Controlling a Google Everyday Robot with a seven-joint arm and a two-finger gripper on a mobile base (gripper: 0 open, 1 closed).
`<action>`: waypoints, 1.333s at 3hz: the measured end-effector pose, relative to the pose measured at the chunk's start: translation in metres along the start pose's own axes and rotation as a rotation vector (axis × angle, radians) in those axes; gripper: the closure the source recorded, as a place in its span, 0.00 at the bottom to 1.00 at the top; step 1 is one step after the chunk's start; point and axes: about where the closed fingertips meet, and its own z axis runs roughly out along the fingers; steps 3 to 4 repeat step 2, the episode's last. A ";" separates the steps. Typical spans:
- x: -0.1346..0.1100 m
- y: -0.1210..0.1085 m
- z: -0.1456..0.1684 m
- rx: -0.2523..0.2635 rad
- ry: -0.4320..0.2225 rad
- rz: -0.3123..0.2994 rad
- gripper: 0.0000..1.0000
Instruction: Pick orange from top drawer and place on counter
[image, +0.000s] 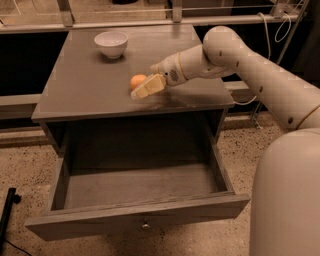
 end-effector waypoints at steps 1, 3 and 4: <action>-0.011 0.003 -0.032 0.091 0.079 -0.116 0.00; -0.040 0.014 -0.096 0.233 0.105 -0.276 0.00; -0.040 0.014 -0.096 0.233 0.105 -0.276 0.00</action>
Offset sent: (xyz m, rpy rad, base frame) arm -0.0496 -0.1248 0.1647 -0.3070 -0.5494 -0.1488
